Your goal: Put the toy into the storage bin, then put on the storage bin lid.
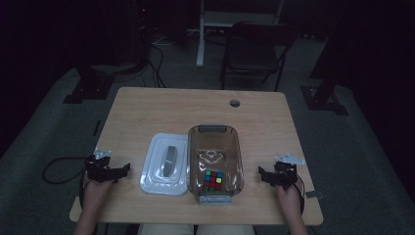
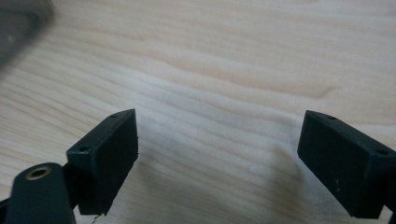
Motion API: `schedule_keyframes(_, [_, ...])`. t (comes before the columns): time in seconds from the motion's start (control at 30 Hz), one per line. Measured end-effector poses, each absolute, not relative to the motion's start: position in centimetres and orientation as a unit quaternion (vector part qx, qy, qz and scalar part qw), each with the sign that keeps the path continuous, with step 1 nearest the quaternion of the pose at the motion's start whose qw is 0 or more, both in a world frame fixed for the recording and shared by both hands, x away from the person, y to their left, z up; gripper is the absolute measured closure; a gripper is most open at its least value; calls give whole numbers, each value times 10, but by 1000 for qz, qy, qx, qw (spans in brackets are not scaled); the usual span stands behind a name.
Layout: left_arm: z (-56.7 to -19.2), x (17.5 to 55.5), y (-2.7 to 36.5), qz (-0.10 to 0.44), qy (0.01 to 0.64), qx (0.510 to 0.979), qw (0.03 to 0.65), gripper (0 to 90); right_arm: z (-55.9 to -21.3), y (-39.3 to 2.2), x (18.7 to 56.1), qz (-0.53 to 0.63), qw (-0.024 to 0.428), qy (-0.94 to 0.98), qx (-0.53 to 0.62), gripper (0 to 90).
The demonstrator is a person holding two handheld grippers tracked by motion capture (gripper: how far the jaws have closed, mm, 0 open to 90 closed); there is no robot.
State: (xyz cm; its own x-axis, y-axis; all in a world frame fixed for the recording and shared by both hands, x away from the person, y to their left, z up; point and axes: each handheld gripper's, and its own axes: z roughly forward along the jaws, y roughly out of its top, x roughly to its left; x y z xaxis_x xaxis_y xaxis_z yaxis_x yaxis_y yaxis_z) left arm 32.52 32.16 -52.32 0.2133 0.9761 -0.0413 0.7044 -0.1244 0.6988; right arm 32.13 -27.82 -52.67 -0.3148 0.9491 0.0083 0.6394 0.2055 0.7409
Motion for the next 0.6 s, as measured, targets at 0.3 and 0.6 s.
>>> schedule_keyframes(0.3, [-524, 326, 316, 234, 581, 726, 284, 6, -528, -276, 323, 322, 225, 750, 533, 117])
schedule_keyframes(0.6, [-522, 322, 312, 220, 566, 744, 279, 7, -528, -276, 323, 322, 225, 749, 533, 117])
